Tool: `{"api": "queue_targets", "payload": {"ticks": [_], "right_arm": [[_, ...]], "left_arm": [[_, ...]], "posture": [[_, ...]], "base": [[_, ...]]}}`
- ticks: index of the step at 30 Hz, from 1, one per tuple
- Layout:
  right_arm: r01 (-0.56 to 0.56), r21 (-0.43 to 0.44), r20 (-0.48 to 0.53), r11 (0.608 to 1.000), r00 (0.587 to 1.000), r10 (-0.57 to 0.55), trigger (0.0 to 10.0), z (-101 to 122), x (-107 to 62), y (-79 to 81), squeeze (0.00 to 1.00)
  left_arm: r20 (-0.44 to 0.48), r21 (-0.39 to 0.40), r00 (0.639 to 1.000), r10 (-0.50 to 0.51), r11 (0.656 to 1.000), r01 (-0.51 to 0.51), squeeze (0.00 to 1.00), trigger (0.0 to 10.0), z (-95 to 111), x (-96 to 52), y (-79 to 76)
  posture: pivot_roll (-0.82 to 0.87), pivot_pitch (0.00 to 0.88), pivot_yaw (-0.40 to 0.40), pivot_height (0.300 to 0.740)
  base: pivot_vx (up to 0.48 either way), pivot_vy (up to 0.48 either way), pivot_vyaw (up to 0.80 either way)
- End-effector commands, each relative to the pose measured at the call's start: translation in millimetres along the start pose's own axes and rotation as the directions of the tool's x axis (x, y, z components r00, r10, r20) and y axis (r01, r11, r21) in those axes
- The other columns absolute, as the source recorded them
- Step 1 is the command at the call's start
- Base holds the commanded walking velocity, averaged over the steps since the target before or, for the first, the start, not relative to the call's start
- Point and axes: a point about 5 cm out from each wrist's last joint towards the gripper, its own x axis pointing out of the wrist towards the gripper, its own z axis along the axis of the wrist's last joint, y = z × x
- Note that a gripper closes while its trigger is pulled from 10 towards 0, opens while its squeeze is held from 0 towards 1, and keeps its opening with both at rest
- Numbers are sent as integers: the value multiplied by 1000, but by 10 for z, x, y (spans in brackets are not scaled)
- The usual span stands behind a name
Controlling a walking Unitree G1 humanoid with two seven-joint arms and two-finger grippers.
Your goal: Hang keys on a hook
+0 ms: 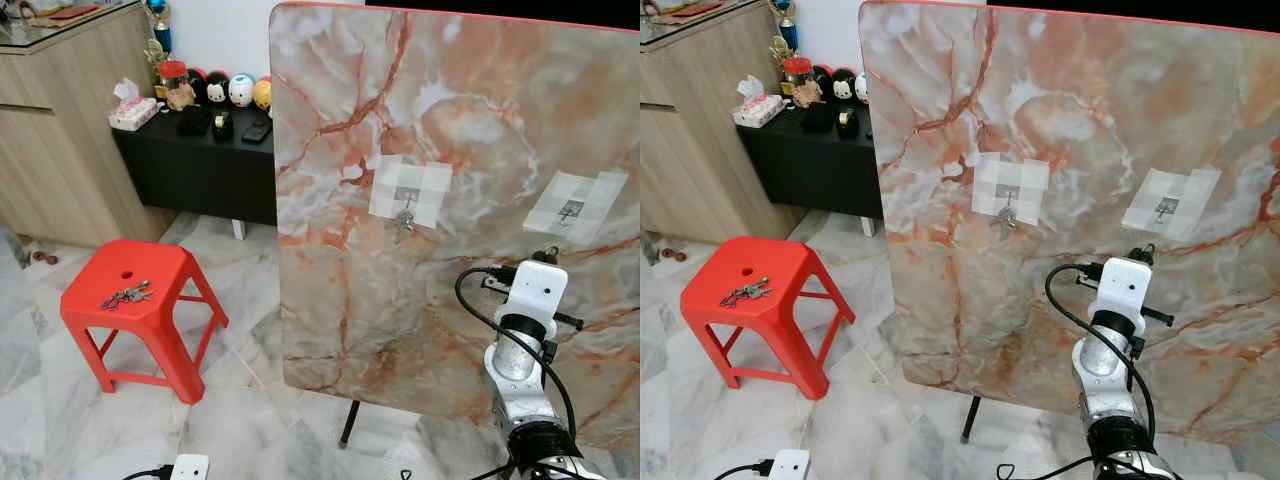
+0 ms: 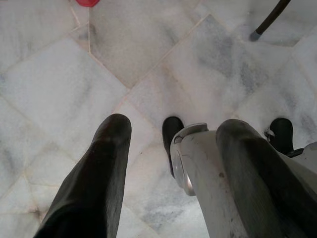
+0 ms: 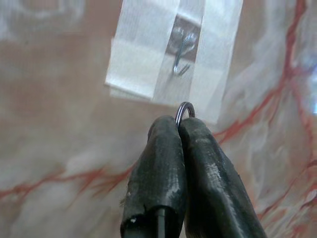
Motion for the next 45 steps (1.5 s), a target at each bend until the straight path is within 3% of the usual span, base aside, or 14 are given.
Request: {"api": "queue_targets", "payload": {"ticks": [1,25,45], "right_arm": [[30,-25,55,999,998,-28,10000,98,60,-39,0],[84,-104,61,991,995,-78,10000,144,201,-129,0],[42,-138,67,989,997,-33,10000,176,247,-73,0]], "left_arm": [[-20,16,1000,-6,1000,7,0,10000,-37,-4,-23],[-15,24,1000,-9,1000,9,0,10000,-8,4,-23],[-9,29,1000,-12,999,12,0,10000,26,14,-37]], "posture": [[16,0,-45,740],[14,0,-46,740],[16,0,-47,740]], "base": [[0,0,0],[0,0,0],[0,0,0]]}}
